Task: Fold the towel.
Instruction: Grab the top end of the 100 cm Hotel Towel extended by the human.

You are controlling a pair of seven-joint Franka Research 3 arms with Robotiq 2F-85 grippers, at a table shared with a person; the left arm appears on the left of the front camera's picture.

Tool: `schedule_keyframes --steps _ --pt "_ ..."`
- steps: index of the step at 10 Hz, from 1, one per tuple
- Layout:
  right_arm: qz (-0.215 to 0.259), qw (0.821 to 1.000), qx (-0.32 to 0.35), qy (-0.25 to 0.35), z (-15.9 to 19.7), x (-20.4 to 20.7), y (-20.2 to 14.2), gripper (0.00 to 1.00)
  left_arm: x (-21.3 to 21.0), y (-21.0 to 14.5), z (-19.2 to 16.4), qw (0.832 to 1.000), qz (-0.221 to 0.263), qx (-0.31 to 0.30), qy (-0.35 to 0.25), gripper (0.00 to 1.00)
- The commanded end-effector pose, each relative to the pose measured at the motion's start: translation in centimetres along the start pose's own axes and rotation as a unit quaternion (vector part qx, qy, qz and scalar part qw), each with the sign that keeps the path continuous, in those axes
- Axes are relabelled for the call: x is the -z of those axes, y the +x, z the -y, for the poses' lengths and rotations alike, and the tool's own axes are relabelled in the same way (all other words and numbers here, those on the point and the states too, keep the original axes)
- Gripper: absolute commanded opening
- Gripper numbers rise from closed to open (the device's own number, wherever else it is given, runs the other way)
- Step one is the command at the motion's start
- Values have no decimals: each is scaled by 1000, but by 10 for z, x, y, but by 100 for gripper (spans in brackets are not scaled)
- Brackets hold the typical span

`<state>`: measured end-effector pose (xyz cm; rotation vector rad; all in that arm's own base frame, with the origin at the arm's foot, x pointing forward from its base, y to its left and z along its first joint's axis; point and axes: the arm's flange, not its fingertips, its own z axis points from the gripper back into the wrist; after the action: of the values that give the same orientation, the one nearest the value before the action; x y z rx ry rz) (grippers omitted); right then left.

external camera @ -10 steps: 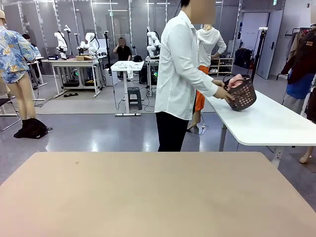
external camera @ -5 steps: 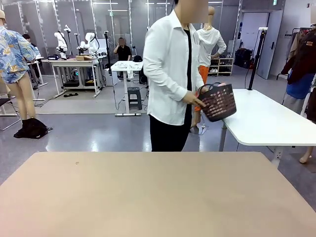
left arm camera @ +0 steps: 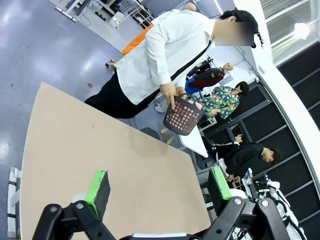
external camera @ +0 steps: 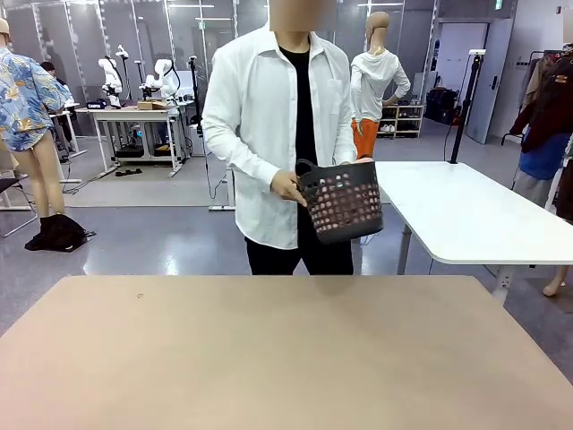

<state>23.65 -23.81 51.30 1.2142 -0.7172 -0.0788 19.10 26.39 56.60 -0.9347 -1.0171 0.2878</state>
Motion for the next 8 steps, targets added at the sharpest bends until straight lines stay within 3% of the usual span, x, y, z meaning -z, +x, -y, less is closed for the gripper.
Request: schedule_keyframes --steps 1,8 --pt "4 1000 -3 5 -2 0 1 100 0 1 -1 1000 1 1 -9 100" --pt "4 1000 -3 5 -2 0 1 100 0 1 -1 1000 1 1 -9 100"
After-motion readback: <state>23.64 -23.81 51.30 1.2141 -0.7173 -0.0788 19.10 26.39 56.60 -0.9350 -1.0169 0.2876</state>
